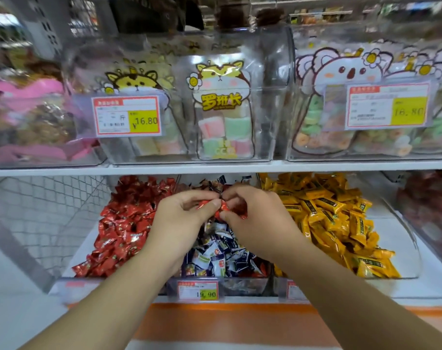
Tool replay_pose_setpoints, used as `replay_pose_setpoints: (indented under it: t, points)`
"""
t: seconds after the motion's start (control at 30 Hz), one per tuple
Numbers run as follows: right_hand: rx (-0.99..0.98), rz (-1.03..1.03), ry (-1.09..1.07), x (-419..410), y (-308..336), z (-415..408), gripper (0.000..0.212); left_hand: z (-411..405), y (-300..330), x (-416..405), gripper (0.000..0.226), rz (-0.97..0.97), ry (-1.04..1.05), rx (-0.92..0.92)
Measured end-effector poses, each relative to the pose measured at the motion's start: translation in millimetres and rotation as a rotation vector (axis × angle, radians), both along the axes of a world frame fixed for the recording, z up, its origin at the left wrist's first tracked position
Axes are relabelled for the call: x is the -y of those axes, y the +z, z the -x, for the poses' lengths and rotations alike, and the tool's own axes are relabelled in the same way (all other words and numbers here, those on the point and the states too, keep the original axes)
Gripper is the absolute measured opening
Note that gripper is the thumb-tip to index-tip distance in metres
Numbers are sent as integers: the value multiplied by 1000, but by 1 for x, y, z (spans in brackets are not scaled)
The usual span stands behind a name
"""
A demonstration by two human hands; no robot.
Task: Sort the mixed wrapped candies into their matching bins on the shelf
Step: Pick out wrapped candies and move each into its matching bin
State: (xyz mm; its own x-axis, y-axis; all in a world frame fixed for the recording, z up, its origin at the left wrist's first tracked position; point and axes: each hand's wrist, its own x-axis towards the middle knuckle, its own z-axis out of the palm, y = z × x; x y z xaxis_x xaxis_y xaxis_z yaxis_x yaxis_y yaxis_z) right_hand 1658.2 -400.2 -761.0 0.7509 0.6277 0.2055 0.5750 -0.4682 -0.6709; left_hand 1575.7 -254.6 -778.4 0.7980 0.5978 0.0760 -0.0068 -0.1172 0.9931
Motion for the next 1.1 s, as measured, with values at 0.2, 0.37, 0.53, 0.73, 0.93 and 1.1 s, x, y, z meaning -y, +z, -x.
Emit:
replay_pose_setpoints:
  t: [0.2,0.37,0.53,0.73,0.93,1.1]
  points:
    - [-3,-24,-78,-5,-5,5,9,12,-9,-10,13,-45,5,-36]
    - [40,22,-103,-6,-8,4,8,14,-14,-14,21,-187,-28,-51]
    - [31,11,-115,-13,-10,2,8,19,-6,-26,26,-240,-40,-26]
    - [9,16,-47,-30,-11,15,5,49,7,-70,25,-336,63,-27]
    - [-29,-57,57,-60,-4,39,7,73,1,-114,31,-565,143,-190]
    - [-154,-162,104,-99,3,56,6,83,7,-128,32,-658,232,-316]
